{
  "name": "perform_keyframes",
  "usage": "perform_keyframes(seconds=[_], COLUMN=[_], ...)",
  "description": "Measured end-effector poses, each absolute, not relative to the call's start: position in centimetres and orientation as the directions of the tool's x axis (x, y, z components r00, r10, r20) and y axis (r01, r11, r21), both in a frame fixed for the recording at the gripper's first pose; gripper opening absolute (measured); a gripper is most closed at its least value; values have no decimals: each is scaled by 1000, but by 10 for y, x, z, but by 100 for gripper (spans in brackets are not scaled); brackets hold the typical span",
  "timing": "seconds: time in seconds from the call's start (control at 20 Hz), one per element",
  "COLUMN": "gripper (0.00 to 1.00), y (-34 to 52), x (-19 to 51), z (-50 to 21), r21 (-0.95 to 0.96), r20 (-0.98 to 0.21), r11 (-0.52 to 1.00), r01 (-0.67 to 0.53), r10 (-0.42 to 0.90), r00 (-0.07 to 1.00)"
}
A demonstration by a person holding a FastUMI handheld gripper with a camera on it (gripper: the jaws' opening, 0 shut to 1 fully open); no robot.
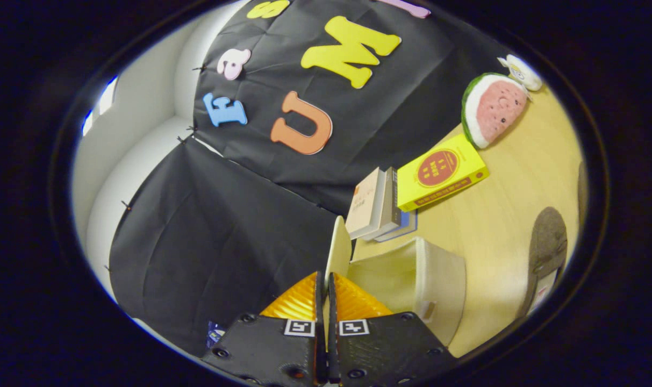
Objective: Open the storage box then place both shoes into the box .Put the left shoe in first, then the right shoe, with the right side of both shoes facing outward in a uniform manner.
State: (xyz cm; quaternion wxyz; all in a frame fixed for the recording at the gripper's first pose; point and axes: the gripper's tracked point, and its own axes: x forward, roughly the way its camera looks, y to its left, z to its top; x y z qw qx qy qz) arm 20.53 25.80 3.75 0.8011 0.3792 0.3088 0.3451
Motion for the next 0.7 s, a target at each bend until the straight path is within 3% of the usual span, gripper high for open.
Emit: perform_keyframes(seconds=[0.6,0.7], gripper=[9,22], y=[408,434], x=[177,171], z=[102,106], r21=[746,728], r20=[-244,-229], r11=[523,515], r01=[-412,-453], r10=[790,805], r00=[562,547])
